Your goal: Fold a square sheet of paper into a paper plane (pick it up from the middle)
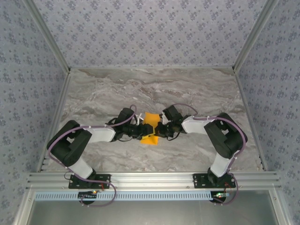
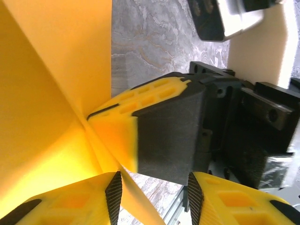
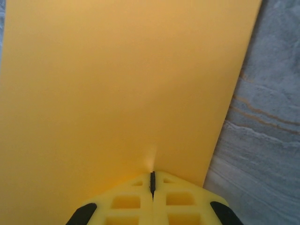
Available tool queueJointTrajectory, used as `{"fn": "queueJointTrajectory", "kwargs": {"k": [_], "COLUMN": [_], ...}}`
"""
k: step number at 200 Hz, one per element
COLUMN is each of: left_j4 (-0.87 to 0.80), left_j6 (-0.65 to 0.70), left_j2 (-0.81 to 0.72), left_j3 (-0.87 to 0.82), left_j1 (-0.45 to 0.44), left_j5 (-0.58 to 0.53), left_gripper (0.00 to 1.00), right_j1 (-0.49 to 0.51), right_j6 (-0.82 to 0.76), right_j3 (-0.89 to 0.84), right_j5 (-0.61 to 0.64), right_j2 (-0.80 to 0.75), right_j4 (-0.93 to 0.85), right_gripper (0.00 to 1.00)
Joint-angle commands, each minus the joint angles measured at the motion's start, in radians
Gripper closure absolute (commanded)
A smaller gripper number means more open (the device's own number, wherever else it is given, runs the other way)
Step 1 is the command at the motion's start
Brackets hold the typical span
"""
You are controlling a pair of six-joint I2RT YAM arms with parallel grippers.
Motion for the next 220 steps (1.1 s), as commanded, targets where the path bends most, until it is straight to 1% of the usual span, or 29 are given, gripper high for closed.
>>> {"fn": "queueJointTrajectory", "kwargs": {"k": [1,23,50,80,116,129,158,202,220], "left_j4": [-0.044,-0.087,-0.112,-0.129,-0.141,-0.139,-0.109,-0.077,-0.065], "left_j6": [0.029,0.041,0.044,0.046,0.047,0.047,0.039,0.045,0.045], "left_j2": [-0.043,-0.065,-0.065,-0.054,-0.054,-0.066,-0.081,-0.026,-0.008], "left_j3": [-0.001,-0.028,-0.04,-0.037,-0.031,-0.029,-0.022,0.019,0.03], "left_j1": [-0.004,-0.004,-0.004,-0.004,-0.004,-0.005,-0.004,-0.004,-0.004], "left_j5": [-0.022,-0.046,-0.065,-0.074,-0.069,-0.063,-0.044,-0.033,-0.029], "left_gripper": [0.56,0.56,0.57,0.61,0.66,0.66,0.66,0.65,0.62], "right_j1": [-0.015,-0.017,-0.003,0.015,0.018,0.017,0.012,-0.009,-0.023], "right_j6": [0.028,0.035,0.036,0.039,0.024,0.016,0.013,0.017,0.022], "right_j3": [-0.016,-0.022,-0.017,-0.006,0.015,0.018,0.01,-0.008,-0.029], "right_j5": [0.0,-0.022,-0.056,-0.087,-0.081,-0.07,-0.067,-0.057,-0.046], "right_j2": [-0.056,-0.06,-0.019,0.035,0.09,0.095,0.076,0.008,-0.033], "right_j4": [0.026,0.06,0.08,0.104,0.059,0.039,0.031,0.034,0.03], "right_gripper": [0.99,0.99,0.99,0.99,0.99,0.99,1.0,0.99,0.99]}}
